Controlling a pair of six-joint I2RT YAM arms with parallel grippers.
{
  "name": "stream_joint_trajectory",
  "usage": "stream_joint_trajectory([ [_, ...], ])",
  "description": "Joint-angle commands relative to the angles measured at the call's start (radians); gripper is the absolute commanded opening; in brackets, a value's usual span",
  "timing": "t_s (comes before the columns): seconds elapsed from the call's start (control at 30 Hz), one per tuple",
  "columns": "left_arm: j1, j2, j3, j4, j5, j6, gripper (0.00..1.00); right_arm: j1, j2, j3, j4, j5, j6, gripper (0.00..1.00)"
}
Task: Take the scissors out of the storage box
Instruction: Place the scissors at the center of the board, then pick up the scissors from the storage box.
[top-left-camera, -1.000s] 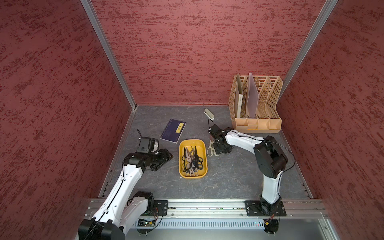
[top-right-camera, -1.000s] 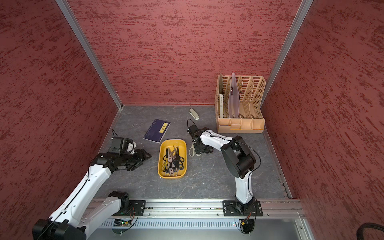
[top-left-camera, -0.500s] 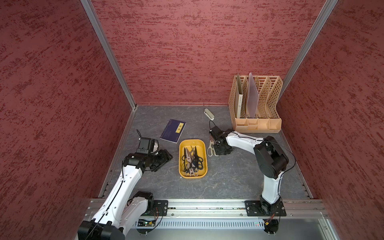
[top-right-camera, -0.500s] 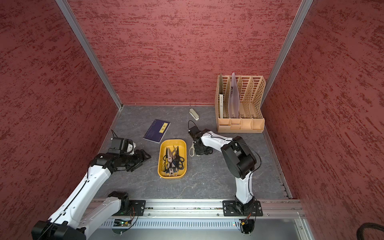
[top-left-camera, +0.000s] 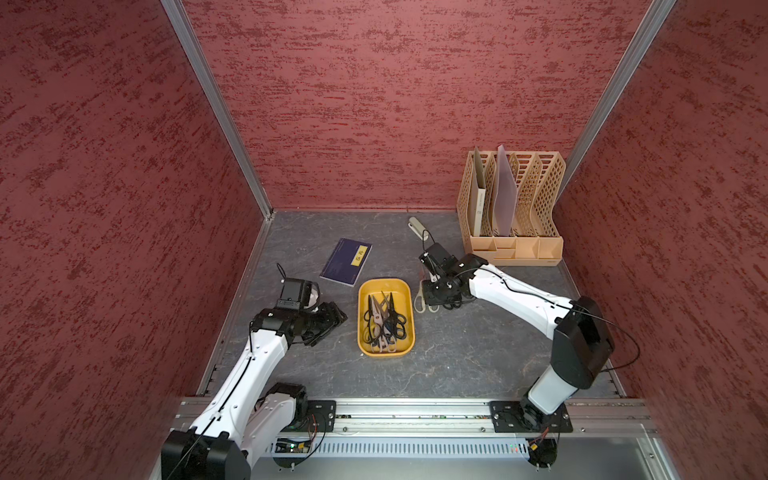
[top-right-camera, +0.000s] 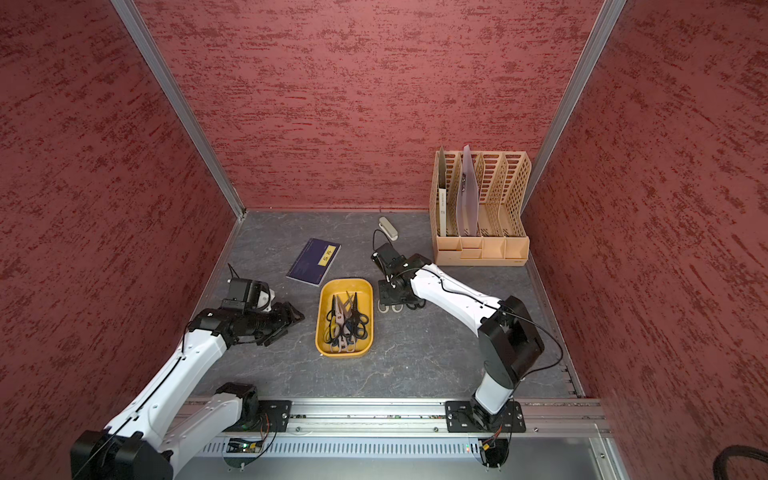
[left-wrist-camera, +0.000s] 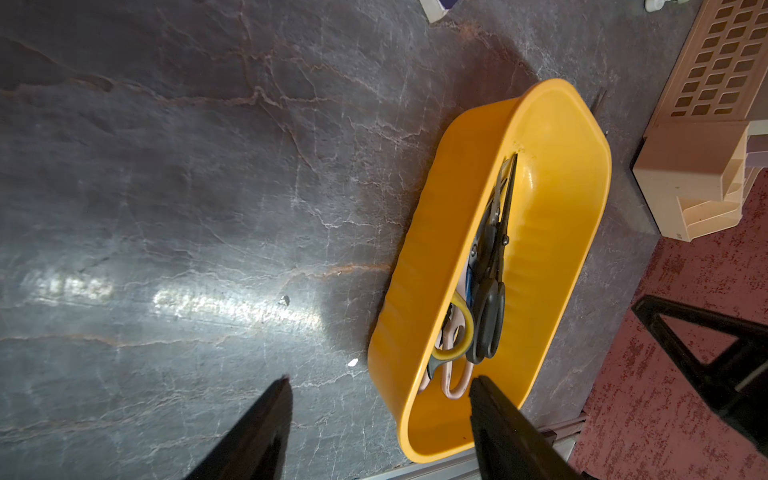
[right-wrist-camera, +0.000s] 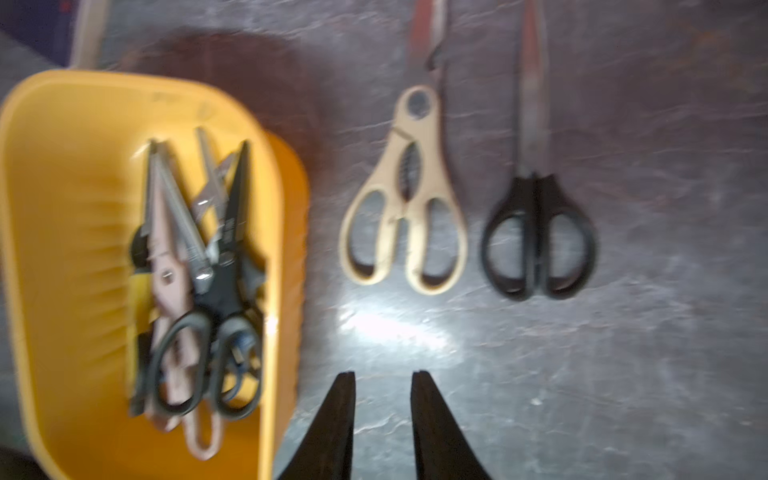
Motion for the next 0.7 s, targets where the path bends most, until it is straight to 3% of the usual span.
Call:
stream_joint_trajectory([
  [0.0,0.01,0.021,-0.007,0.058,0.024,0.008,0.71,0.086,0.009,0.038,0.003,-0.08,0.102,0.28],
  [0.2,0.037,0.041,-0.011,0.07,0.052,0.034,0.71,0.191,0.064,0.074,0.037,-0.078,0.189,0.29],
  [0.43,0.074,0.034,-0.015,0.047,0.076,0.07,0.71,0.232,0.136,0.097,0.051,-0.048,0.278,0.44],
  [0.67,0.084,0.027,-0.015,0.046,0.081,0.076,0.71,0.233,0.192,0.141,0.034,-0.001,0.295,0.42],
])
